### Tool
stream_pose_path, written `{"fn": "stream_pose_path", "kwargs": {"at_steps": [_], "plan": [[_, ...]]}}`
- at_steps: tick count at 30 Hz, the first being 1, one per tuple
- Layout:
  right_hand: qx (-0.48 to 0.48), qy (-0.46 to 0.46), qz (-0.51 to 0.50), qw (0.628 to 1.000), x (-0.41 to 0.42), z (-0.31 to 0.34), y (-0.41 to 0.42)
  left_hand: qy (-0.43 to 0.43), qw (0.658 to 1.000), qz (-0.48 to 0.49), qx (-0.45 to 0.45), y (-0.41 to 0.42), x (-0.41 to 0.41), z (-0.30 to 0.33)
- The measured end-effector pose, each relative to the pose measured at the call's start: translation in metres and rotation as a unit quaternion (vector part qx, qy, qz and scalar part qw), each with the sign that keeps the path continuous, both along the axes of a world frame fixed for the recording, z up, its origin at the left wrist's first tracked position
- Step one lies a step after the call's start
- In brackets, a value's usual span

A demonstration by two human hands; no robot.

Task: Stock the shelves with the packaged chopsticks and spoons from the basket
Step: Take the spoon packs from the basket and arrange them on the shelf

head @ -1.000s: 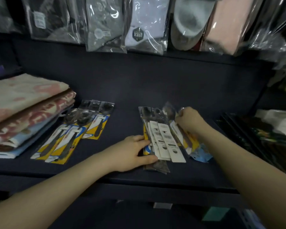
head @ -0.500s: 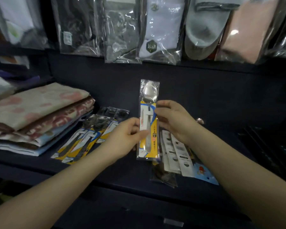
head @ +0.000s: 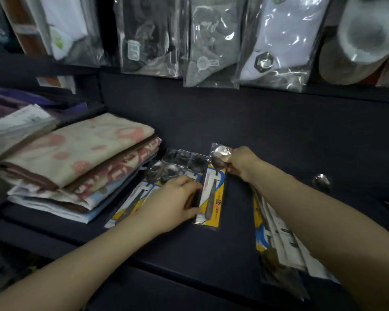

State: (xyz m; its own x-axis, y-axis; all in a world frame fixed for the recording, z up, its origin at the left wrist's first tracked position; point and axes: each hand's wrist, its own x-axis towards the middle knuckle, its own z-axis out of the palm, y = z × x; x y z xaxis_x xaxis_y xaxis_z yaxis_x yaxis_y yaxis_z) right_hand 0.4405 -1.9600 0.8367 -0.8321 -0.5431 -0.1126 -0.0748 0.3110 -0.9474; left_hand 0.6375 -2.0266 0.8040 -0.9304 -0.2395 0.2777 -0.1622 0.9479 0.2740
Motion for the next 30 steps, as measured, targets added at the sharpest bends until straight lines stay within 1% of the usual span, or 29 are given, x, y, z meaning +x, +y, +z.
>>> {"fn": "stream_pose_path", "kwargs": {"at_steps": [3,7,13,15,17,20,22,24,25,28,30], "plan": [[0.003,-0.041,-0.025,0.999,-0.012,-0.01,-0.016,-0.035,0.998,-0.054,-0.01,-0.01,0.006,-0.007],[0.019,-0.079,-0.016,0.997,-0.013,-0.02,-0.027,-0.123,0.989,-0.045,-0.064,-0.015,0.008,-0.014],[0.032,-0.043,-0.004,0.999,-0.014,-0.025,-0.03,-0.11,0.987,-0.074,-0.088,-0.023,-0.003,-0.015],[0.054,-0.007,0.004,0.999,-0.012,-0.02,-0.025,-0.099,0.988,-0.074,-0.089,-0.023,-0.002,-0.014],[0.091,0.084,0.001,0.992,-0.011,-0.013,-0.01,-0.099,0.989,-0.073,-0.082,-0.021,0.0,-0.012],[0.094,0.161,-0.002,0.982,-0.012,-0.001,0.029,-0.104,0.989,-0.068,-0.083,-0.015,0.0,-0.01],[0.164,0.229,-0.016,0.959,-0.014,0.005,0.06,-0.11,0.988,-0.061,-0.085,-0.011,-0.001,-0.008],[0.254,0.285,-0.026,0.924,-0.019,0.007,0.088,-0.117,0.988,-0.058,-0.086,-0.008,-0.002,-0.007],[0.283,0.287,-0.03,0.915,-0.018,0.008,0.1,-0.118,0.988,-0.056,-0.087,-0.006,-0.003,-0.006],[0.333,0.277,0.004,0.901,-0.008,0.006,0.121,-0.125,0.988,-0.033,-0.087,-0.002,-0.003,-0.004],[0.375,0.295,0.047,0.877,0.001,0.003,0.123,-0.116,0.989,-0.004,-0.092,0.004,-0.003,0.0]]}}
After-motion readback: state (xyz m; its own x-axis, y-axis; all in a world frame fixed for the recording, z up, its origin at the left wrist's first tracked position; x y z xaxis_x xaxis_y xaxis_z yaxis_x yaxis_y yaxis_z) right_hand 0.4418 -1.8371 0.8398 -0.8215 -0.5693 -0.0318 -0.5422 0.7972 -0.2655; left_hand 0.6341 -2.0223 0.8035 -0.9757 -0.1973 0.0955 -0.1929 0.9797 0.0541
